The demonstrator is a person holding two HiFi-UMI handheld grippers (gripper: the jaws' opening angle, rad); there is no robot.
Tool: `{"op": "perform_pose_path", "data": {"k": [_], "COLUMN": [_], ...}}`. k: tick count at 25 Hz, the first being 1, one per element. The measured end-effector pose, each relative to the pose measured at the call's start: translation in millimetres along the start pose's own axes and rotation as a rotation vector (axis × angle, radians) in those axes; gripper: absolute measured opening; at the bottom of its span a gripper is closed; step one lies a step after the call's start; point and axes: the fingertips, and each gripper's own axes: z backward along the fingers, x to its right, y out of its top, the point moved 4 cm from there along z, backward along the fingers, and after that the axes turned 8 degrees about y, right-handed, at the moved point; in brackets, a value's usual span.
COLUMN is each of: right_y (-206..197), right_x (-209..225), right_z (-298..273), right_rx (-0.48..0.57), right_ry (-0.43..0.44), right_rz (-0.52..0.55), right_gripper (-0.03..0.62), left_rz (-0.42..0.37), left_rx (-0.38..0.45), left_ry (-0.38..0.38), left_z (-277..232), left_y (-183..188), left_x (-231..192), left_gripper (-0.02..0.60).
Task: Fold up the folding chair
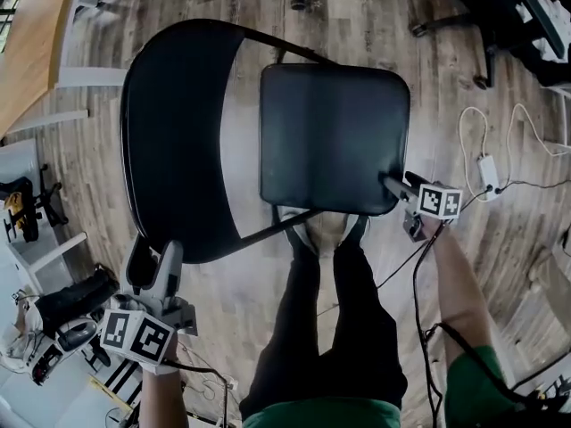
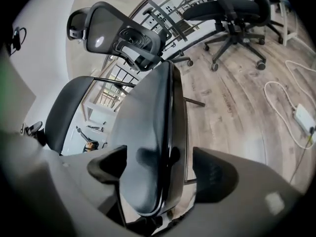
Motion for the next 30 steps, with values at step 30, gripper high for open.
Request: {"op": "perform_pose_path", "data": {"k": [30], "right_y": [-14], "right_x": [16], "right_z": [-19], "right_rx": [0.147], "right_ry": [0.417], "right_rz": [-0.233], "right_gripper": [0.296], "left_rz": [0.016], "left_rx": [0.075], "left_ry": [0.062], "left_z": [-1], "left_y": [-7], "left_x": [-21], "left_gripper": [0.156]}}
